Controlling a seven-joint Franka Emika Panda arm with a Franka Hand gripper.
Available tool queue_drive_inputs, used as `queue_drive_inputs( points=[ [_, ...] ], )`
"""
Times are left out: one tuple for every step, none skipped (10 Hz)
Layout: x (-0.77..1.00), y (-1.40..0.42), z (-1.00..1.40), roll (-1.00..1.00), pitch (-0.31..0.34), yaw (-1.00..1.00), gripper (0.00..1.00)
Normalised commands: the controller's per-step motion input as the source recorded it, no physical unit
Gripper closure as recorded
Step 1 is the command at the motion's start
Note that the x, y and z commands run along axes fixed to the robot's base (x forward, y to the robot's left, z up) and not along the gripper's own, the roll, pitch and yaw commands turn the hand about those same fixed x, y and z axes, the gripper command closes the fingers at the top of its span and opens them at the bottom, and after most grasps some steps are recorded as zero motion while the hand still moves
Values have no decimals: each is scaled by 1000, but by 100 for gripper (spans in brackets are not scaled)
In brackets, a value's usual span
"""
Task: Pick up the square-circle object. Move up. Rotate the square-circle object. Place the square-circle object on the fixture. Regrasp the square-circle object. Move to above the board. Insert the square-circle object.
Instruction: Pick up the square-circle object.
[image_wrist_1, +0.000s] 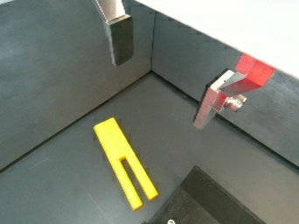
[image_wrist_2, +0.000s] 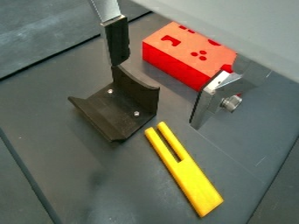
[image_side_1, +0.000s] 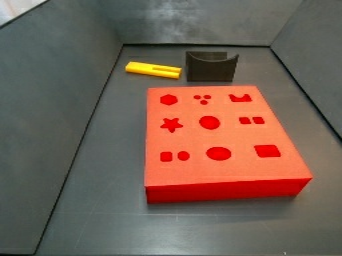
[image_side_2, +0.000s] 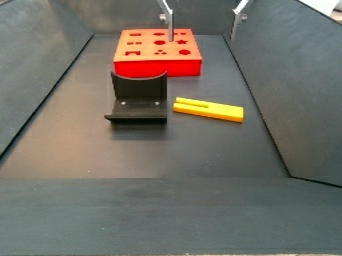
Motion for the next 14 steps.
queue_drive_inputs(
  points=[
    [0, 0, -134, -9, -43, 57, 0],
    [-191, -323, -743, 140, 0, 846, 0],
    [0, -57, -843, 39, 83, 1000, 0],
    [0, -123, -903, 74, 124, 1000, 0],
    [0, -140, -883, 80, 111, 1000, 0],
    [-37, -120, -911, 109, 49, 1000, 0],
    [0, -157, -923, 109, 74, 994, 0],
    [0, -189, -920, 114, 76, 971, 0],
    [-120, -234, -886, 124, 7, 889, 0],
    [-246, -226, -906, 107, -10, 777, 0],
    [-371, -211, -866, 97, -34, 749, 0],
    [-391, -140, -760, 149, -29, 617, 0],
    [-360, -34, -537, 194, 0, 394, 0],
    [-183, 0, -406, 193, 0, 300, 0]
  ],
)
